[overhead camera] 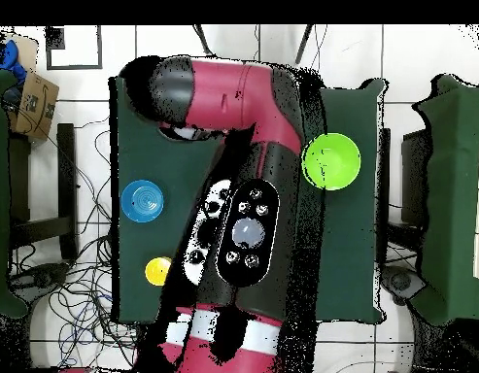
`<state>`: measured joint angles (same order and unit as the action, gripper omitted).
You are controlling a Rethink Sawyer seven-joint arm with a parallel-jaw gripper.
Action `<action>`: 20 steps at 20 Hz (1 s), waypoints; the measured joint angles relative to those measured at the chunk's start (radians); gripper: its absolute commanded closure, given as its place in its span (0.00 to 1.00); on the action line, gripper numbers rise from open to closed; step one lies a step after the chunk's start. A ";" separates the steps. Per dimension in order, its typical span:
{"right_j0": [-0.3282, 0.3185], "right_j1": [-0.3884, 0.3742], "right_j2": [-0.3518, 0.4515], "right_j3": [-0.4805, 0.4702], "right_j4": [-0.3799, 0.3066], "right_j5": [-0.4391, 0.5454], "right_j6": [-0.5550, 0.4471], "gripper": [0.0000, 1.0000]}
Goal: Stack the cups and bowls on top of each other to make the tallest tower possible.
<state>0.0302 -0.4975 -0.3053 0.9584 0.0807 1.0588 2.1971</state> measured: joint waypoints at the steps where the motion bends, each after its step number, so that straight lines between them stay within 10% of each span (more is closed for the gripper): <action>1: -0.020 0.023 0.000 -0.058 0.009 0.033 0.000 0.00; 20: -0.140 0.334 -0.005 -0.533 0.066 0.201 0.000 0.00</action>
<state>-0.1097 -0.1638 -0.3107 0.4249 0.1465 1.2599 2.1971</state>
